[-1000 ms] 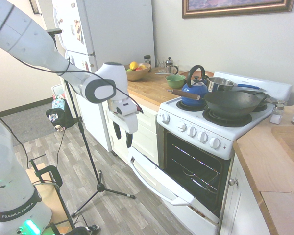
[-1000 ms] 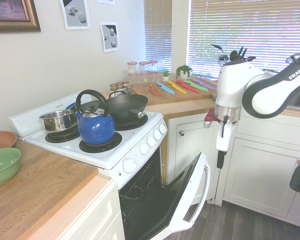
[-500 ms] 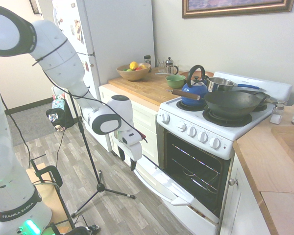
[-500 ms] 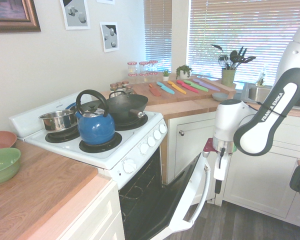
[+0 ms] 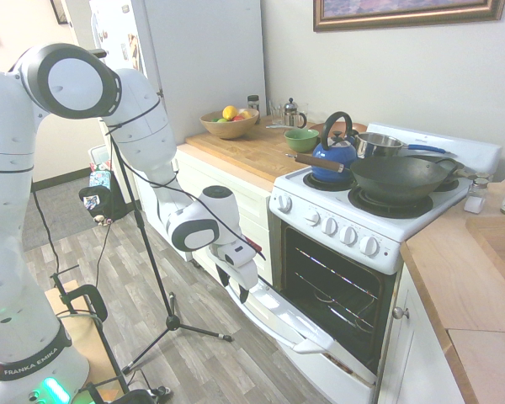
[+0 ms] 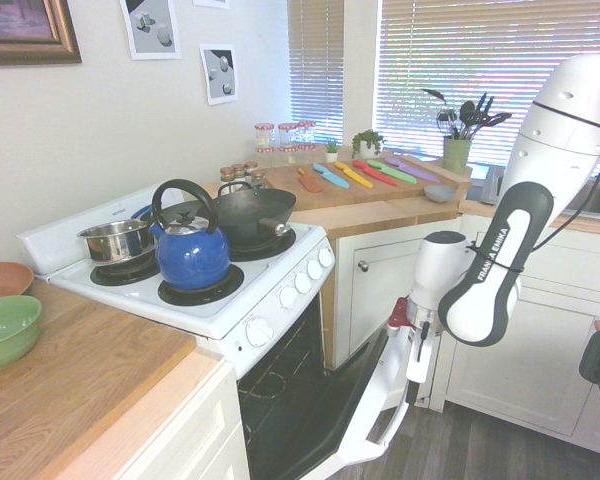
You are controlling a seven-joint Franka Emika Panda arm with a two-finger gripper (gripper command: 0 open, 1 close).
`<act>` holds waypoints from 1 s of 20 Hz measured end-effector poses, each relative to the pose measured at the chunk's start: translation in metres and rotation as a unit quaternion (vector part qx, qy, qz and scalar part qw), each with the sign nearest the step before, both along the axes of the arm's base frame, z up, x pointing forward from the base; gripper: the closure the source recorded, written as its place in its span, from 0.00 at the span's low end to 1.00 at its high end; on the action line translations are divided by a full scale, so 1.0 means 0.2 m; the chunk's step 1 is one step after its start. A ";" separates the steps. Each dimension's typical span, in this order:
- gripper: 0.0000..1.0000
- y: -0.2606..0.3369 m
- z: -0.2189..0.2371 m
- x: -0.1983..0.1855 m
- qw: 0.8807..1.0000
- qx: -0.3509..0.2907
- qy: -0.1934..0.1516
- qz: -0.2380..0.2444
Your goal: Close the oven
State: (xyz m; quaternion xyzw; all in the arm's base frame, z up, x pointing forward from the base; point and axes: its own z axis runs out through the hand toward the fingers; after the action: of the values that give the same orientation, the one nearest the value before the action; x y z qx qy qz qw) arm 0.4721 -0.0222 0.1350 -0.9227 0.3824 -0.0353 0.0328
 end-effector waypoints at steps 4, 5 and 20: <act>0.00 -0.08 -0.06 0.08 1.000 -0.005 -0.001 -0.020; 0.00 -0.10 -0.09 0.09 1.000 -0.008 0.001 -0.024; 0.00 -0.13 -0.27 0.17 0.999 -0.009 0.014 -0.039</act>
State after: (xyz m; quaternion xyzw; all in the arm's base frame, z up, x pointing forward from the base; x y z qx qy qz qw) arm 0.5055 -0.0473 0.0809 -0.9079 0.4180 -0.0268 0.0174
